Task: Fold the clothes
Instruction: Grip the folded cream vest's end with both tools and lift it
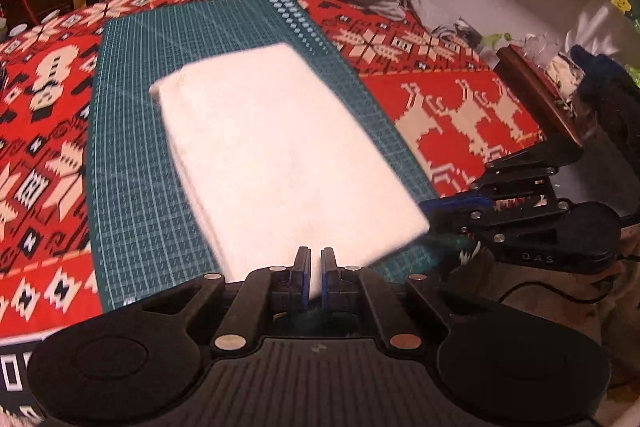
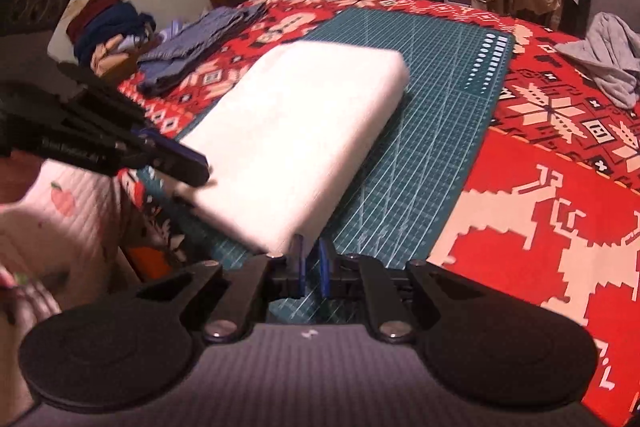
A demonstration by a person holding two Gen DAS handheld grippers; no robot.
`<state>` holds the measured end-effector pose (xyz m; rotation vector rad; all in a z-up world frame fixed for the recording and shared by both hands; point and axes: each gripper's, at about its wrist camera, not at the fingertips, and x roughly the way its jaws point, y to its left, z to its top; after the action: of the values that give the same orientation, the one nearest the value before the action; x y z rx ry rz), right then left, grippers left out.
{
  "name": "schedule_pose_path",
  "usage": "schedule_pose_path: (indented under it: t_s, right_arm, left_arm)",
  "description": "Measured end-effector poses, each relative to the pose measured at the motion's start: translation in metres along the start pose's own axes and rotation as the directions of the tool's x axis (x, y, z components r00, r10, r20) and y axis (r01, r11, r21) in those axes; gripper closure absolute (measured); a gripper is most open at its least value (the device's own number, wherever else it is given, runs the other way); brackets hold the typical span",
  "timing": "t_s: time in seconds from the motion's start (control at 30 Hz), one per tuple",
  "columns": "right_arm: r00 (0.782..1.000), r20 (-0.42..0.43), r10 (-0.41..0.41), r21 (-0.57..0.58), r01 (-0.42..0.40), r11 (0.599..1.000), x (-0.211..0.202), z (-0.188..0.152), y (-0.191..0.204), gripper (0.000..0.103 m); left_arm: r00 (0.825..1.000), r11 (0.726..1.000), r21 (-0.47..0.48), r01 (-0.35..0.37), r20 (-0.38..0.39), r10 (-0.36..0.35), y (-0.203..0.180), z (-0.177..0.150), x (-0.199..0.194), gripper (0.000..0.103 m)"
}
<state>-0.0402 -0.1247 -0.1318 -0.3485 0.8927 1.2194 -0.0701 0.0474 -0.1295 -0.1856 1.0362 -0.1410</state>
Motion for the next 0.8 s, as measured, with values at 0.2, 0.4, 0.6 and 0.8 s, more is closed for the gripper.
schedule_pose_path:
  t_s: [0.2, 0.4, 0.6, 0.8]
  right_arm:
    - [1.0, -0.016, 0.004, 0.003, -0.004, 1.0, -0.013, -0.009, 0.005, 0.093]
    - [1.0, 0.023, -0.016, 0.019, 0.016, 1.0, -0.016, 0.006, -0.006, 0.093]
    - [0.995, 0.075, -0.061, 0.037, 0.058, 0.998, -0.004, 0.038, -0.026, 0.093]
    - [0.991, 0.107, -0.082, 0.071, 0.075, 0.995, 0.028, 0.075, -0.058, 0.093]
  left_arm:
    - [1.0, 1.0, -0.011, 0.008, -0.004, -0.008, 0.005, -0.008, -0.006, 0.1]
    - [0.998, 1.0, 0.003, 0.016, 0.067, -0.017, 0.003, 0.013, -0.017, 0.1]
    - [0.99, 1.0, 0.007, -0.024, 0.14, 0.022, 0.006, 0.065, 0.005, 0.1]
    - [0.987, 0.999, -0.009, -0.049, 0.15, 0.05, 0.015, 0.113, 0.042, 0.1]
